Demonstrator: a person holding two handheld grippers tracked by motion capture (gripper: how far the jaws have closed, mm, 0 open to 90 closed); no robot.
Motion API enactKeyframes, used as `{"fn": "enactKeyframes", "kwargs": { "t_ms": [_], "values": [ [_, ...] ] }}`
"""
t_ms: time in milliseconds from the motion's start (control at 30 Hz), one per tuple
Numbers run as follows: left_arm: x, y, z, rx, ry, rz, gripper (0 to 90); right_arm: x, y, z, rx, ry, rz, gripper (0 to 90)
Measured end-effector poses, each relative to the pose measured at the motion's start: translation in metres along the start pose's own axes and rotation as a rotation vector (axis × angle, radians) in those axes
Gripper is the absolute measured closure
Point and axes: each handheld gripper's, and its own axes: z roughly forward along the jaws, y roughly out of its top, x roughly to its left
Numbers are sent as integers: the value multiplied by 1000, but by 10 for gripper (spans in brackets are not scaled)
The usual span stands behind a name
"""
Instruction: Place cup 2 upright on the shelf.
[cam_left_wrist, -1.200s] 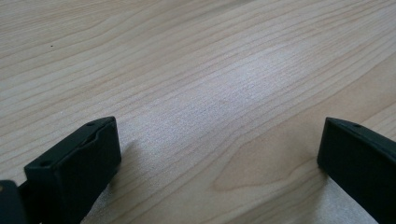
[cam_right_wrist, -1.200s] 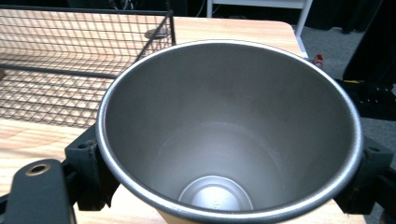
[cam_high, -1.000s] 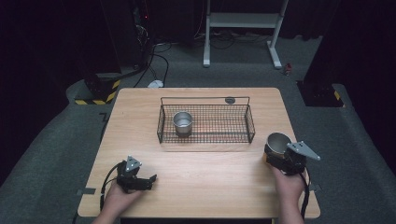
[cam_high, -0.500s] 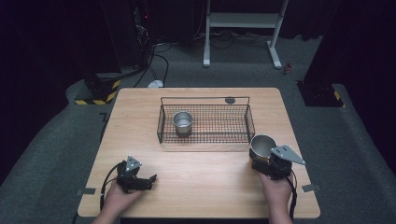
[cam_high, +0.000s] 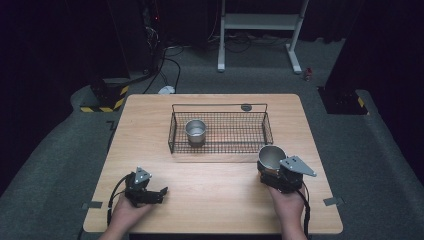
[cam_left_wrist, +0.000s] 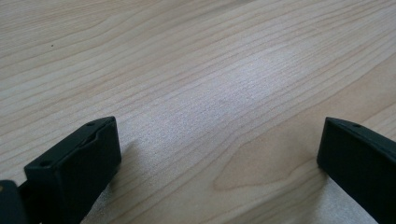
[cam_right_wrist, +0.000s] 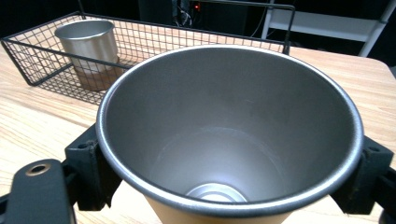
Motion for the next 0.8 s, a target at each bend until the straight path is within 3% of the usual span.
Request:
{"fn": "enactKeyframes", "kwargs": {
  "t_ms": [567, 800],
  "values": [
    [0, 0, 0, 0, -1, 1, 1, 11, 6, 7, -7, 32, -13, 135],
    [0, 0, 0, 0, -1, 1, 1, 13, 17, 6, -29, 38, -23, 135]
  ]
}}
